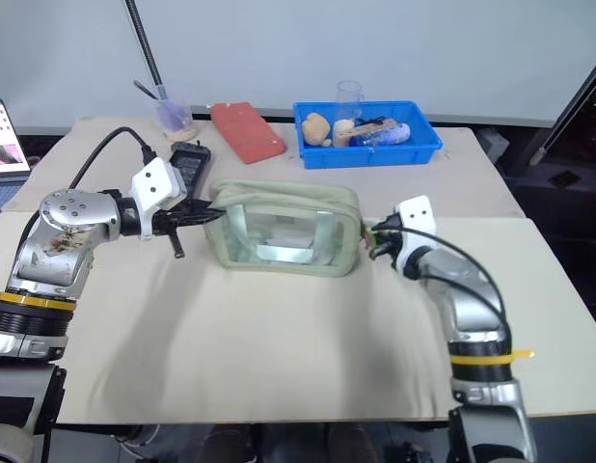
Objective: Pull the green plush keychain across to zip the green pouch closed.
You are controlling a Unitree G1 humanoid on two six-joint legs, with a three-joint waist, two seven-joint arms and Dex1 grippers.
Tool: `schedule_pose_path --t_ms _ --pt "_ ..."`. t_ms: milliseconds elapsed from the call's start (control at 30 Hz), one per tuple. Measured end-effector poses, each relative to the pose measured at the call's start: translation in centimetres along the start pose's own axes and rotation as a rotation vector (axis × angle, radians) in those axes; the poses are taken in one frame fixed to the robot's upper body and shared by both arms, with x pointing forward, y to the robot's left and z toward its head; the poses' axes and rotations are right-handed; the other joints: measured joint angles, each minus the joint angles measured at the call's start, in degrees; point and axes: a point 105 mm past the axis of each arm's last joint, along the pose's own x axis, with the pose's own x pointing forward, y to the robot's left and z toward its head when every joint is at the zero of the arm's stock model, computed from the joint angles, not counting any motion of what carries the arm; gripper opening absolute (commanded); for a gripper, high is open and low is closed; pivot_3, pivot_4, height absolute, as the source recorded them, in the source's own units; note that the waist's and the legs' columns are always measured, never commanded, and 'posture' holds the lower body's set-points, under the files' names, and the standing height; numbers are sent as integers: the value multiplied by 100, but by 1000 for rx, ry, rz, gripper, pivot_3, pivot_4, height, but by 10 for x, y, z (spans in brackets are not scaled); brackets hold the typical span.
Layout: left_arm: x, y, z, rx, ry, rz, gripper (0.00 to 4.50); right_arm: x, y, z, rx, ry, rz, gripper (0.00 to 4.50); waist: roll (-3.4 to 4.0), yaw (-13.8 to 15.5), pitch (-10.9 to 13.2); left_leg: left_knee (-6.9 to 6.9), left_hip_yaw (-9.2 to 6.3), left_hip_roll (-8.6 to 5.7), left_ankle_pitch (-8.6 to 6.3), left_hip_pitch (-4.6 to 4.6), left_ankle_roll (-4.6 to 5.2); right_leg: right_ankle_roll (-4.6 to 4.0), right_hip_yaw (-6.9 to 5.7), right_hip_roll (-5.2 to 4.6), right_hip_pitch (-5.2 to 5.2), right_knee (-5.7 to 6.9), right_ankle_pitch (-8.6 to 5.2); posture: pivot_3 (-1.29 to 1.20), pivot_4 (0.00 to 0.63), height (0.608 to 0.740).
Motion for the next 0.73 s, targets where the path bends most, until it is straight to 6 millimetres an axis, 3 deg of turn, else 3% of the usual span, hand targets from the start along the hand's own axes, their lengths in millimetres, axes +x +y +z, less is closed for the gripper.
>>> schedule_pose_path --t_ms 167,267,300,433,533,733 --pt "-35 15 4 -177 -54 29 3352 -29 -17 47 -136 -43 150 3249 3 -51 4 -7 -6 0 -5 -3 6 11 0 2 -1 -5 -3 0 150 740" --pt "-64 23 7 -256 -45 40 4500 -48 -10 73 -177 -90 291 4280 5 -83 6 -11 -4 1 -7 -1 10 13 0 1 -1 -8 -8 0 150 740" --pt "-71 24 8 -272 -45 43 4500 -54 -6 79 -186 -104 333 4458 5 -81 7 -11 -4 1 -7 -1 10 13 0 1 -2 -6 -9 0 150 740" --pt "-98 32 16 -312 -63 70 4500 -86 18 110 -204 -173 508 4458 6 -50 8 -13 -4 1 -8 -1 9 -12 -2 -2 -1 -8 -26 0 150 740" --pt "-104 34 18 -326 -77 80 4500 -98 32 120 -209 -195 575 4458 5 6 7 -10 2 -2 -7 1 7 -19 -4 -10 1 -12 -31 0 150 740" --pt "-105 37 18 -308 -82 94 4500 -101 40 124 -221 -210 564 4458 5 83 7 -9 8 -3 -7 0 6 -27 -4 -15 -5 -12 -25 0 150 740"
